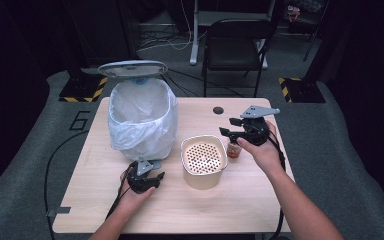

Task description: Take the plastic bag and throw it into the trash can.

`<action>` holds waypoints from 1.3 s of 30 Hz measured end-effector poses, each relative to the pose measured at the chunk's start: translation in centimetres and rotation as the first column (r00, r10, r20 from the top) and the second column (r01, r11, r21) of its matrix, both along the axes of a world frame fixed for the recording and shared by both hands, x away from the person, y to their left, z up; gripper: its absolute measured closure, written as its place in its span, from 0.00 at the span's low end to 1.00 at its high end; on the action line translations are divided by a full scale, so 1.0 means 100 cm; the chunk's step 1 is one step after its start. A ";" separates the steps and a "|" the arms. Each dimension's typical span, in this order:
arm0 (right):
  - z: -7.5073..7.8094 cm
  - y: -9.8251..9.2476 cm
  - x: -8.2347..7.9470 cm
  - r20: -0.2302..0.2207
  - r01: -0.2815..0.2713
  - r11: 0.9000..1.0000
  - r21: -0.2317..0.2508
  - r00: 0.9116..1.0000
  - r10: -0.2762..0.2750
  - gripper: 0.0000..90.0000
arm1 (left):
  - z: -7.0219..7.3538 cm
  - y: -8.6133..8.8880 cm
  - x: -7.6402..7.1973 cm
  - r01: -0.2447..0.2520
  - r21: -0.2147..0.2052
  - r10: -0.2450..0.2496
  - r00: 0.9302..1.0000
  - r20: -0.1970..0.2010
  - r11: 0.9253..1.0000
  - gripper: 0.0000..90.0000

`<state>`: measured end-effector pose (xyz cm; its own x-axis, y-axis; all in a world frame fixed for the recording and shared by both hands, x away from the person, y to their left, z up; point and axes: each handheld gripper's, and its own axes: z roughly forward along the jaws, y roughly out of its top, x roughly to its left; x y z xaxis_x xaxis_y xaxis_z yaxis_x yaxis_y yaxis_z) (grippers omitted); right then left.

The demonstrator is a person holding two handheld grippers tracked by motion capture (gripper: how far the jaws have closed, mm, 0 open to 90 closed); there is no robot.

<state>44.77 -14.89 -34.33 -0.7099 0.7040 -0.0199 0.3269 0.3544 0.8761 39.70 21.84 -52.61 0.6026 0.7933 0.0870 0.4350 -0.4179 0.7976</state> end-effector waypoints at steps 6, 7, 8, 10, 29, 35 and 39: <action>-0.011 -0.013 -0.003 -0.008 0.035 0.999 0.009 0.999 -0.035 0.48 | 0.000 0.000 0.000 0.000 0.001 0.000 1.000 0.001 1.000 0.43; -0.017 -0.020 -0.004 -0.012 0.041 0.999 0.009 0.999 -0.041 0.47 | 0.000 0.000 0.000 -0.001 0.003 0.001 1.000 0.001 1.000 0.43; -0.017 -0.020 -0.004 -0.012 0.041 0.999 0.009 0.999 -0.041 0.47 | 0.000 0.000 0.000 0.000 0.006 0.000 1.000 0.003 1.000 0.43; -0.027 -0.028 -0.005 -0.014 0.062 0.998 -0.004 0.998 -0.062 0.45 | 0.000 -0.001 0.000 -0.003 0.002 0.003 1.000 0.001 1.000 0.43; -0.080 -0.060 -0.004 -0.030 0.162 0.986 -0.024 0.986 -0.163 0.17 | 0.000 -0.001 -0.001 -0.006 -0.004 0.006 1.000 -0.002 1.000 0.43; -0.090 -0.058 0.003 -0.056 0.192 0.981 -0.008 0.980 -0.192 0.18 | -0.001 -0.002 -0.001 -0.009 -0.005 0.009 1.000 0.004 1.000 0.43; -0.089 -0.051 0.001 -0.058 0.165 0.986 -0.010 0.984 -0.166 0.20 | -0.001 -0.002 -0.001 -0.009 -0.005 0.009 1.000 0.004 1.000 0.43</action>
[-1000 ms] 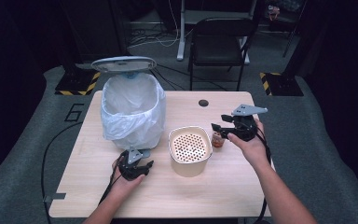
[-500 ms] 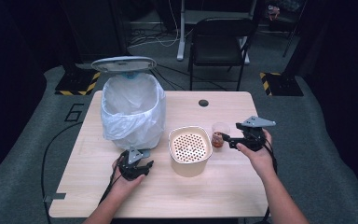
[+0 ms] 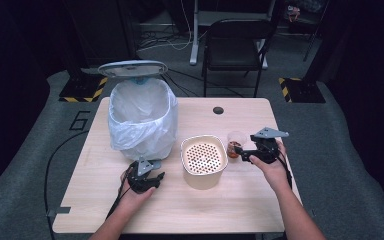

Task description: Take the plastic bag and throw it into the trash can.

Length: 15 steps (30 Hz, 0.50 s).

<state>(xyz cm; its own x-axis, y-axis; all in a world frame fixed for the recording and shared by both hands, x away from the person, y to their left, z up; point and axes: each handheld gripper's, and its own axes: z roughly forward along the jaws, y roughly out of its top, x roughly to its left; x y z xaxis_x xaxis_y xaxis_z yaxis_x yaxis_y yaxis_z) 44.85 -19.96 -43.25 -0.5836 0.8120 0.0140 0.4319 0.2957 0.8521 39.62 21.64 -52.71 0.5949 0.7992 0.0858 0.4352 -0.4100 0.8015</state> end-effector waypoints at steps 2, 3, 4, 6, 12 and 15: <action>0.003 0.004 -0.002 0.014 -0.016 1.000 -0.007 1.000 0.016 0.22 | 0.000 0.000 0.000 0.000 0.000 0.000 1.000 0.002 1.000 0.43; 0.007 0.009 -0.004 0.016 -0.027 1.000 0.006 0.999 0.027 0.26 | 0.000 0.000 0.000 -0.001 0.001 0.001 1.000 0.002 1.000 0.43; 0.007 0.009 -0.004 0.016 -0.027 1.000 0.006 0.999 0.027 0.26 | 0.000 0.000 0.000 -0.001 0.001 0.001 1.000 0.002 1.000 0.43; 0.011 0.014 -0.006 0.018 -0.049 0.999 0.022 0.999 0.049 0.41 | 0.000 0.000 0.000 -0.001 0.001 0.001 1.000 0.002 1.000 0.43; 0.019 0.028 -0.009 -0.019 -0.134 0.985 0.112 0.990 0.137 0.50 | 0.000 0.000 0.000 0.000 0.003 0.000 1.000 0.002 1.000 0.43; 0.017 0.035 -0.009 -0.034 -0.157 0.983 0.093 0.986 0.161 0.50 | 0.000 0.000 0.000 0.000 0.004 0.000 1.000 0.003 1.000 0.43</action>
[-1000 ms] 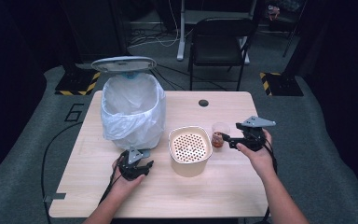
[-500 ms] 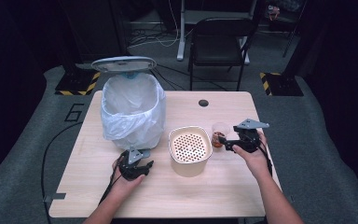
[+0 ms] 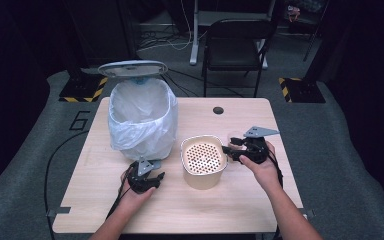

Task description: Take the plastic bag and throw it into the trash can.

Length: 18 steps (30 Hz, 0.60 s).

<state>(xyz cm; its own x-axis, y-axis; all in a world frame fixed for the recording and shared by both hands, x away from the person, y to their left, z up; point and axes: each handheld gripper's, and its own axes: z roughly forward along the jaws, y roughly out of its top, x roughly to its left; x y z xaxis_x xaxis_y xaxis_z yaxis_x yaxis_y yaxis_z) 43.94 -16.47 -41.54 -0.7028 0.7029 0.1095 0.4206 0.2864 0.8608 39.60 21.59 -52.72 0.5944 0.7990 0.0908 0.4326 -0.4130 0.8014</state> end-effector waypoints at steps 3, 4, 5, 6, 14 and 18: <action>-0.002 0.003 0.001 -0.023 -0.024 1.000 0.002 0.999 0.024 0.50 | 0.000 0.000 0.000 0.001 0.003 -0.001 1.000 0.001 1.000 0.43; -0.004 0.008 0.000 -0.034 -0.035 0.999 -0.013 0.999 0.035 0.52 | 0.000 0.000 0.000 0.001 0.002 -0.001 1.000 0.001 1.000 0.43; -0.004 0.009 0.000 -0.031 -0.042 0.999 -0.027 0.999 0.041 0.54 | 0.000 0.000 0.000 0.001 0.002 -0.001 1.000 0.001 1.000 0.43; -0.005 0.011 0.000 -0.037 -0.047 0.998 -0.039 0.998 0.046 0.56 | 0.000 0.000 0.000 0.000 0.001 0.000 1.000 0.000 1.000 0.43; -0.008 0.016 0.001 -0.072 -0.059 0.996 -0.072 0.996 0.054 0.66 | 0.000 0.000 0.000 0.001 0.003 -0.001 1.000 0.001 1.000 0.43; -0.008 0.014 0.001 -0.092 -0.065 0.996 -0.055 0.994 0.059 0.68 | 0.000 0.000 0.000 0.001 0.003 -0.001 1.000 0.001 1.000 0.43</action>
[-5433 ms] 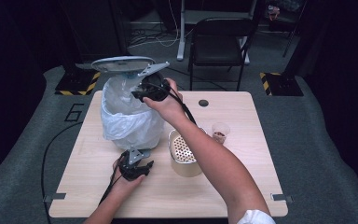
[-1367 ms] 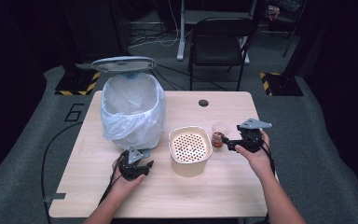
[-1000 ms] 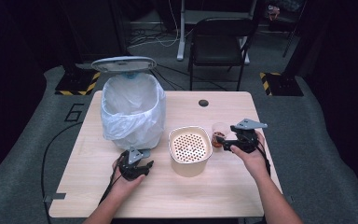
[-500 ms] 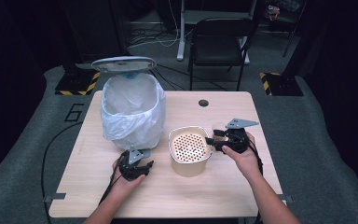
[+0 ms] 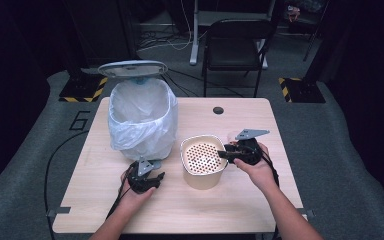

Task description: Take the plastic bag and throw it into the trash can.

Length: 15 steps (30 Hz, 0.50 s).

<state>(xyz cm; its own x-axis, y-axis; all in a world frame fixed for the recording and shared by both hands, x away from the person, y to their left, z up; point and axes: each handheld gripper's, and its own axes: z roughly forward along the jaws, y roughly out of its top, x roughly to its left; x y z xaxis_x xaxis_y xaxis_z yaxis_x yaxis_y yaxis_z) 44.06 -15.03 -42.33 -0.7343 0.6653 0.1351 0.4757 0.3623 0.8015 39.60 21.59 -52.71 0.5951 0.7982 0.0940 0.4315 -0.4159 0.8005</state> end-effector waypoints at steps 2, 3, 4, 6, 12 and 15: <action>0.000 0.000 -0.001 0.001 -0.003 1.000 -0.004 1.000 0.003 0.69 | 0.000 0.000 0.000 0.000 0.002 0.000 1.000 0.000 1.000 0.43; 0.000 -0.001 -0.001 -0.001 -0.008 1.000 -0.007 1.000 0.008 0.70 | 0.000 0.000 0.000 0.002 0.001 -0.002 1.000 0.000 1.000 0.43; 0.000 -0.001 -0.001 -0.003 -0.010 1.000 -0.008 1.000 0.010 0.70 | 0.000 0.000 0.000 0.002 -0.001 -0.002 1.000 0.000 1.000 0.43; 0.001 -0.002 -0.003 -0.007 -0.018 1.000 -0.016 1.000 0.018 0.74 | 0.000 0.000 0.000 0.002 0.001 -0.002 1.000 0.000 1.000 0.43; 0.001 -0.003 -0.010 0.006 -0.036 0.999 -0.033 0.999 0.036 0.77 | 0.000 0.000 0.000 0.003 -0.001 -0.003 1.000 0.000 1.000 0.43; 0.001 -0.004 -0.014 0.007 -0.043 0.998 -0.038 0.999 0.043 0.77 | 0.000 0.000 0.000 0.003 0.000 -0.003 1.000 0.000 1.000 0.43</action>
